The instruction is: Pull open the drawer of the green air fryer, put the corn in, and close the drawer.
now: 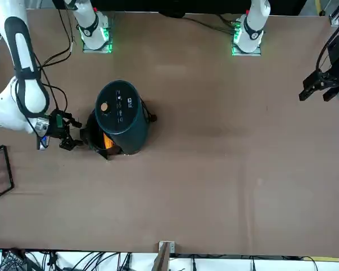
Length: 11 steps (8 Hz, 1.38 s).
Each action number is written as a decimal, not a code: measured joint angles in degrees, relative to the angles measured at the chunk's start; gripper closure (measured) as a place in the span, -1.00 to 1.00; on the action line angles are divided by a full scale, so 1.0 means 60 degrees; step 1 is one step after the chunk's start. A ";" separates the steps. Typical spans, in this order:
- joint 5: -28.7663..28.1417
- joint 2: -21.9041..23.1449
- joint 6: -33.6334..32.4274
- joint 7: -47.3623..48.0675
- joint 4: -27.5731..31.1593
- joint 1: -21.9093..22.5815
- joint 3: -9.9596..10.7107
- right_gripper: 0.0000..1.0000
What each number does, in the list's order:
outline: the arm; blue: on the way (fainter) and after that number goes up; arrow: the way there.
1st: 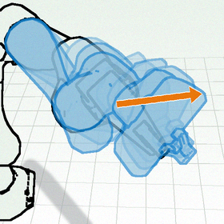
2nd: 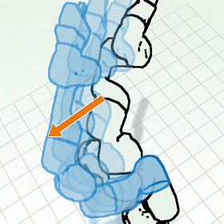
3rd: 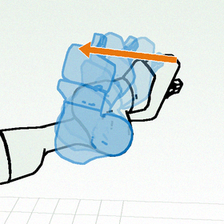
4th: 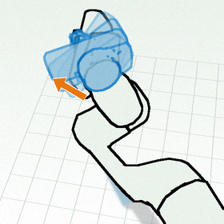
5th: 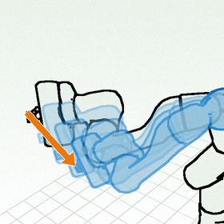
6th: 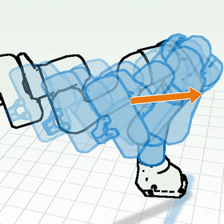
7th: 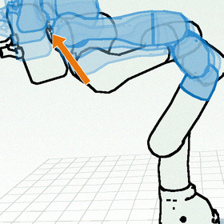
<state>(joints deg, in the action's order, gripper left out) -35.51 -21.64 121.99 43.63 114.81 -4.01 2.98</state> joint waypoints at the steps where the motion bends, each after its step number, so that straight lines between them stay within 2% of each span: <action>1: -0.0002 -0.0030 0.0075 0.0079 0.0001 0.0007 -0.0018 -0.86; 3: -0.0003 -0.0075 0.0116 0.0184 0.0003 0.0021 -0.0034 -0.43; 4: -0.0003 -0.0082 0.0117 0.0191 0.0005 0.0021 -0.0034 -0.30; 5: -0.0002 -0.0077 0.0072 0.0226 0.0011 0.0019 -0.0026 0.07; 11: -0.0002 0.0032 0.0026 0.0275 -0.0026 0.0172 -0.0137 0.07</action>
<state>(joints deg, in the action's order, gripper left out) -35.52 -21.45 122.15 45.28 114.65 -2.97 2.16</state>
